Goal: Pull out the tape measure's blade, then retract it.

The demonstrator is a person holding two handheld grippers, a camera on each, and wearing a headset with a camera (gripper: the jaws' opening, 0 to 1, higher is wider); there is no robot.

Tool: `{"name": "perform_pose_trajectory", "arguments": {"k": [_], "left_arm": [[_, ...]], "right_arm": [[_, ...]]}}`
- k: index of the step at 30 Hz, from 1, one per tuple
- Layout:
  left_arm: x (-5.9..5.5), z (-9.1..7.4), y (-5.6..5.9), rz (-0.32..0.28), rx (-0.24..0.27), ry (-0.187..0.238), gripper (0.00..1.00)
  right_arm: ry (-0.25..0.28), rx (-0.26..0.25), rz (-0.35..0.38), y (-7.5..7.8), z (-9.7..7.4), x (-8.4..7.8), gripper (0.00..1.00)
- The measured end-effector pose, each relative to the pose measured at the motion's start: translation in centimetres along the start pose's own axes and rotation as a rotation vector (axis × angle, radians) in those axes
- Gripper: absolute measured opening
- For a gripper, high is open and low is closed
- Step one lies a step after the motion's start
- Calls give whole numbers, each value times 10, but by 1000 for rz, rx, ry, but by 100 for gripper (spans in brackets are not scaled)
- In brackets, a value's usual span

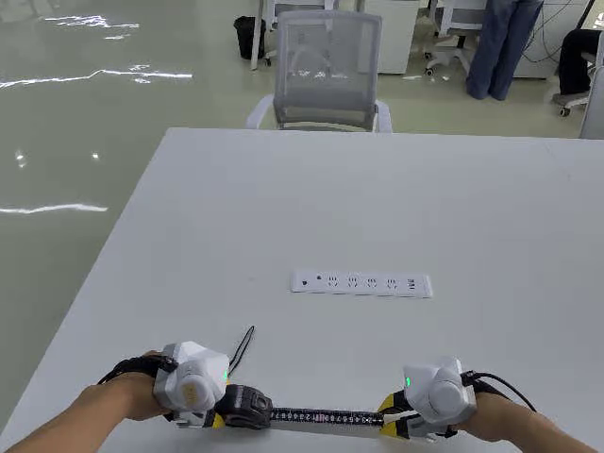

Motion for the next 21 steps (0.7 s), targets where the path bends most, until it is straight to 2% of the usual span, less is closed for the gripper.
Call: {"name": "perform_pose_trajectory", "arguments": {"k": [21], "left_arm": [[-1,0,0,5,0,-2,26]], "right_arm": [[-19,-5,4,-1,-9,-9,11]]}}
Point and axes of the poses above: the centre of the closed fingertips' face, and the gripper's own axes: z roughly forward along the fingers, y roughly to its right, x roughly out of its top, the point moved 4 cm from there along -z, roughly backward along the fingers, and after that the axes turned 10 degrees about x, right-handed, at the moved point
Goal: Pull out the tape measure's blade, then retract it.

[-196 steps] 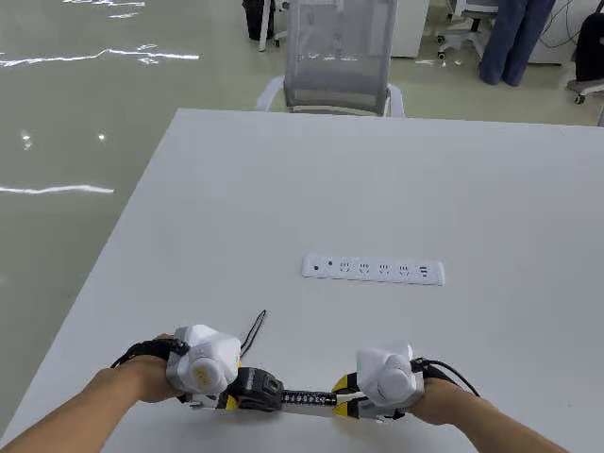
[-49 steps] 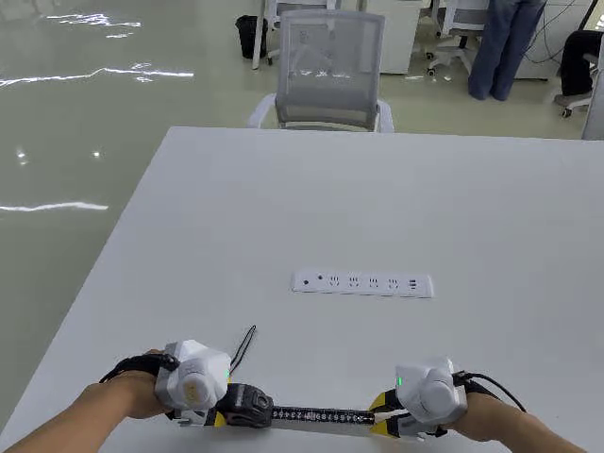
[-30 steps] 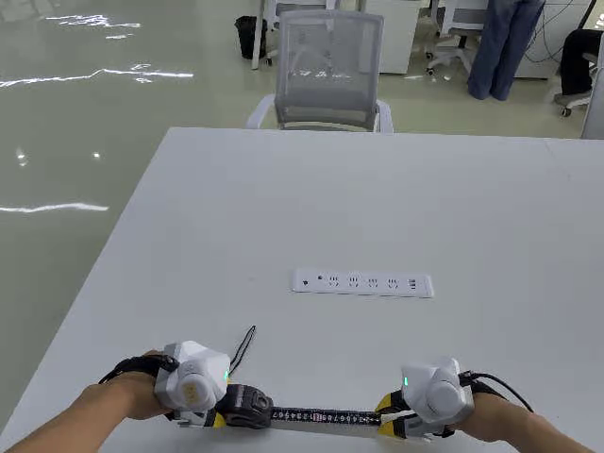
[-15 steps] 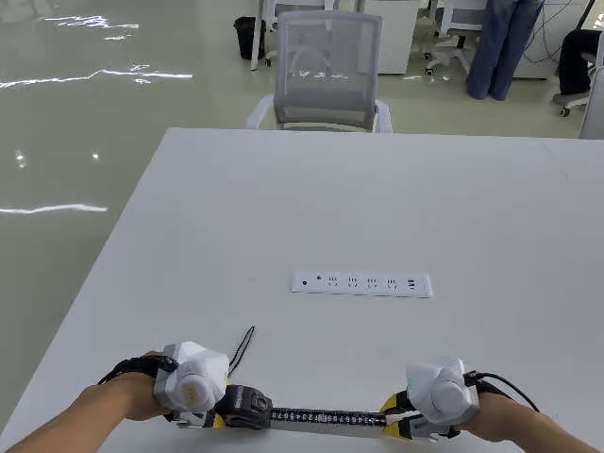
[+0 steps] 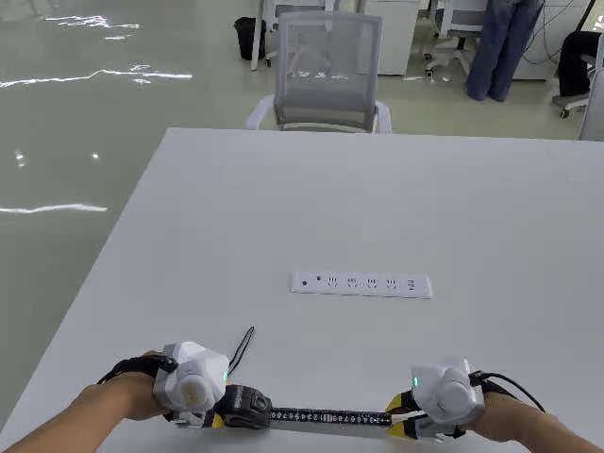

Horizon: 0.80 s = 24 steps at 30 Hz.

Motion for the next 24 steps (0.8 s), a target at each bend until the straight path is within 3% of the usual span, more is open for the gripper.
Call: {"name": "perform_pose_trajectory", "arguments": {"k": [24], "left_arm": [[0,0,1,-2,-2,-1,26]], "right_arm": [[-19,-4,6,-1,-6,-12,11]]}}
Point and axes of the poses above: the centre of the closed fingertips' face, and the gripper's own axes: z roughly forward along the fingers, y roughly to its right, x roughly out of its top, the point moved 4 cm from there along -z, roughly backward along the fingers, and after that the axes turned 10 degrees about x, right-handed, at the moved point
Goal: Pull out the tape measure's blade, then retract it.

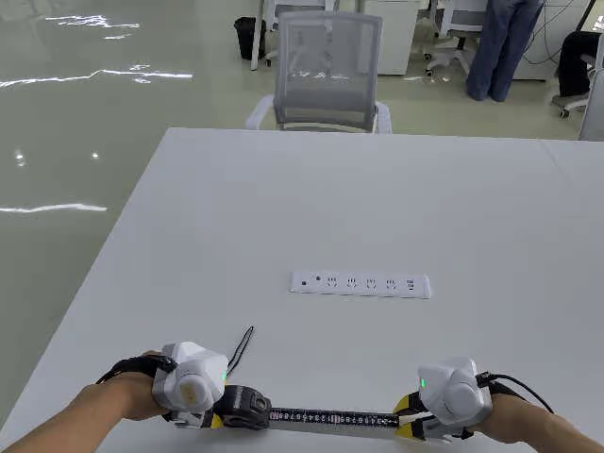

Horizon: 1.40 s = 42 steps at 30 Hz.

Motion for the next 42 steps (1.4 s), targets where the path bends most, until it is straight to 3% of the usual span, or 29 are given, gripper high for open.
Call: {"name": "perform_pose_trajectory", "arguments": {"k": [23,31,42], "left_arm": [[-2,-1,1,-3,-1,-6,25],[-10,-4,2,-2,-3,-19,23],[-6,0,1,14,-14,-32,23]], "right_arm": [[-16,-6,9,-1,-7,-10,11],[-25,-11,15,-3,-10,-17,11],[-37,-10,15,-5,-5,-19,12]]}}
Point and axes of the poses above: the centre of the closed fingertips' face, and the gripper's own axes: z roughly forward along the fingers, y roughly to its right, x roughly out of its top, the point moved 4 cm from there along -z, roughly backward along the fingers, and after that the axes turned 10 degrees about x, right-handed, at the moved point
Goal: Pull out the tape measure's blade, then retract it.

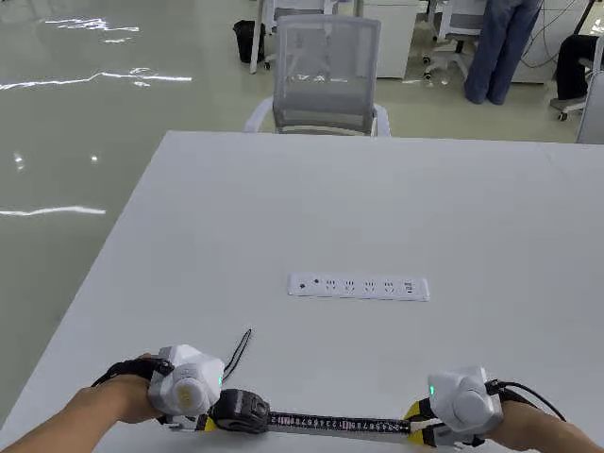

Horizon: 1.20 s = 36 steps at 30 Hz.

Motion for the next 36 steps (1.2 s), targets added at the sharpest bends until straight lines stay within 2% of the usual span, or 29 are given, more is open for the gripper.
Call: {"name": "perform_pose_trajectory", "arguments": {"k": [11,12,13,14,15,20,25,32,36], "left_arm": [[2,1,1,12,-11,-16,23],[2,1,1,17,-12,-20,23],[3,1,1,22,-12,-21,23],[3,1,1,24,-14,-24,23],[2,1,0,23,-14,-26,23],[3,1,0,3,-15,-36,24],[2,1,0,-24,-13,-41,24],[3,1,0,-11,-12,-39,24],[3,1,0,2,-7,-38,25]], "right_arm": [[-15,2,-7,-2,1,0,13],[-53,1,-7,-3,2,-6,14],[-42,13,-21,-6,5,-4,14],[-65,8,-34,-7,4,-4,14],[-47,5,-28,-7,4,-2,14],[-56,-4,-18,-7,1,-8,15],[-64,-36,-7,-6,-5,-14,21],[-70,-66,9,-10,-10,-21,27],[-52,-87,33,-11,-14,-23,31]]}}
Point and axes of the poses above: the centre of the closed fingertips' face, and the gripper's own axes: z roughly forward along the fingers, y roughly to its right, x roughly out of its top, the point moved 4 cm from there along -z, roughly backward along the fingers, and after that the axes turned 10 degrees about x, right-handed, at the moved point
